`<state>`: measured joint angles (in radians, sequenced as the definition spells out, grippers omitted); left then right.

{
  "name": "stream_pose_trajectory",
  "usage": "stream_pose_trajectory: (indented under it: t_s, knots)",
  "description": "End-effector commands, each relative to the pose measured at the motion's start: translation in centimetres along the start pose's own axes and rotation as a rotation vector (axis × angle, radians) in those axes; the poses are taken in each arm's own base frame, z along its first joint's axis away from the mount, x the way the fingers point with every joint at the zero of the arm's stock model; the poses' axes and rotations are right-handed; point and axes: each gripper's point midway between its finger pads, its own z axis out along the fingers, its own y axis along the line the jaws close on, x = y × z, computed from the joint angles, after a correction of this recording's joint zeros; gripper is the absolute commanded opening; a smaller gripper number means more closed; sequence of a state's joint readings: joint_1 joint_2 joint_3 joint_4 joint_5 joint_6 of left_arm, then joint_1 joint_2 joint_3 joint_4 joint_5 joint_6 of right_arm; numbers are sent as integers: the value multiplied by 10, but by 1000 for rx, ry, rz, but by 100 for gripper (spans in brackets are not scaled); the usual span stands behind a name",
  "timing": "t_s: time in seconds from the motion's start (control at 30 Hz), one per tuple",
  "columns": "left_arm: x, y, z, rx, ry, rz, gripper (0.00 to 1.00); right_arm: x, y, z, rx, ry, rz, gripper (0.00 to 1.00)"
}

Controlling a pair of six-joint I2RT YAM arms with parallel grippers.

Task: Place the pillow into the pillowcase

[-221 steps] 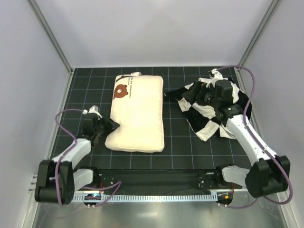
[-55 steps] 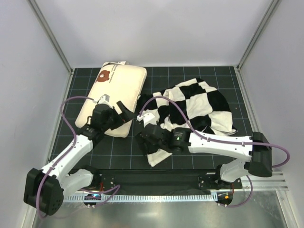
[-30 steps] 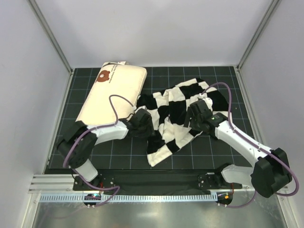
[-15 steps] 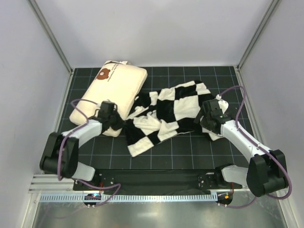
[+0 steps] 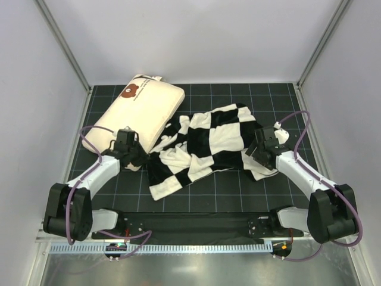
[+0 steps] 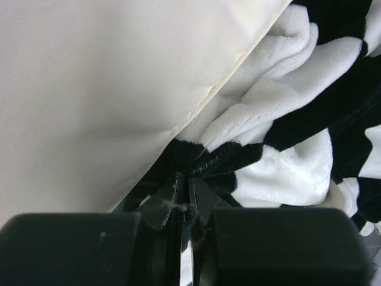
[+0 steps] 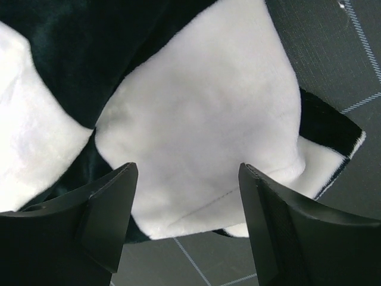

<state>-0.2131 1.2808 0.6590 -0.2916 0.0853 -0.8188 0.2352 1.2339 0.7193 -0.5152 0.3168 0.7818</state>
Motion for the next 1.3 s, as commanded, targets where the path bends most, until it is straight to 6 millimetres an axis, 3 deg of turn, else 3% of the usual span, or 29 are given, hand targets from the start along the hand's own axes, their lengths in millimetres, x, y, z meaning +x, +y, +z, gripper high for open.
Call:
stream_pose_trajectory:
  t_s: [0.0, 0.03, 0.1, 0.17, 0.23, 0.3, 0.37, 0.5, 0.57, 0.6, 0.67, 0.73, 0.77, 0.8, 0.87, 0.9, 0.93, 0.97, 1.0, 1.03, 1.07, 1.13, 1.17, 1.2, 1.23, 1.27]
  knots:
    - [9, 0, -4, 19, 30, 41, 8, -4, -7, 10, 36, -23, 61, 74]
    - [13, 3, -4, 13, 33, 45, 11, -3, -10, 11, 49, -20, 72, 73]
    - [10, 4, -8, 2, 9, 54, 18, -3, -19, 13, 73, -23, 97, 59]
    - [5, 9, -13, -42, -20, 61, 45, -7, -23, 7, 76, -47, 105, 55]
    - [-4, 13, -24, -81, -74, 70, 62, -17, -27, -3, 77, -97, 103, 52]
    - [-17, 4, -37, -63, -128, 83, 67, -25, -28, -12, 61, -129, 71, 57]
    - [-29, 1, -51, -78, -171, 91, 71, -34, -22, -26, 0, -163, 49, 69]
    - [-50, 0, -76, -136, -237, 111, 76, -41, 36, -55, -373, -207, -101, 83]
    - [-58, -2, -81, -145, -268, 99, 83, -34, 74, -76, -627, -212, -159, 88]
    - [-67, -8, -86, -141, -295, 93, 93, -32, 84, -83, -694, -214, -173, 88]
    - [-75, -10, -84, -169, -302, 100, 100, -30, 105, -98, -799, -199, -206, 90]
    - [-89, -15, -80, -207, -309, 103, 100, -26, 119, -95, -799, -155, -252, 90]
    - [-95, -18, -79, -213, -313, 105, 100, -30, 132, -105, -814, -159, -289, 90]
    - [-99, -20, -75, -232, -304, 111, 100, -25, 140, -96, -796, -128, -316, 90]
    - [-113, -34, -62, -240, -284, 147, 100, -30, 158, -106, -804, -143, -356, 90]
    - [-115, -40, -56, -231, -260, 168, 100, -29, 161, -96, -776, -128, -364, 90]
    - [-130, -62, -61, -188, -272, 189, 100, -31, 165, -96, -781, -128, -370, 91]
    - [-128, -64, -42, -208, -220, 262, 100, -37, 172, -99, -790, -136, -370, 91]
    - [-134, -76, -38, -182, -215, 295, 100, -38, 174, -97, -788, -139, -376, 91]
    - [-145, -100, -39, -123, -220, 334, 100, -41, 179, -95, -787, -139, -379, 92]
    - [-144, -105, -23, -134, -190, 388, 100, -43, 181, -95, -786, -142, -381, 92]
    - [-151, -121, -12, -128, -193, 458, 100, -45, 184, -89, -771, -141, -390, 94]
    - [-166, -143, -17, -100, -240, 488, 100, -50, 187, -91, -772, -151, -392, 94]
    - [-157, -149, 5, -111, -202, 600, 100, -50, 188, -90, -767, -148, -394, 94]
    - [-168, -157, 10, -145, -257, 647, 100, -52, 191, -89, -764, -147, -397, 94]
    - [-170, -184, 10, -132, -295, 719, 100, -52, 192, -88, -764, -144, -401, 94]
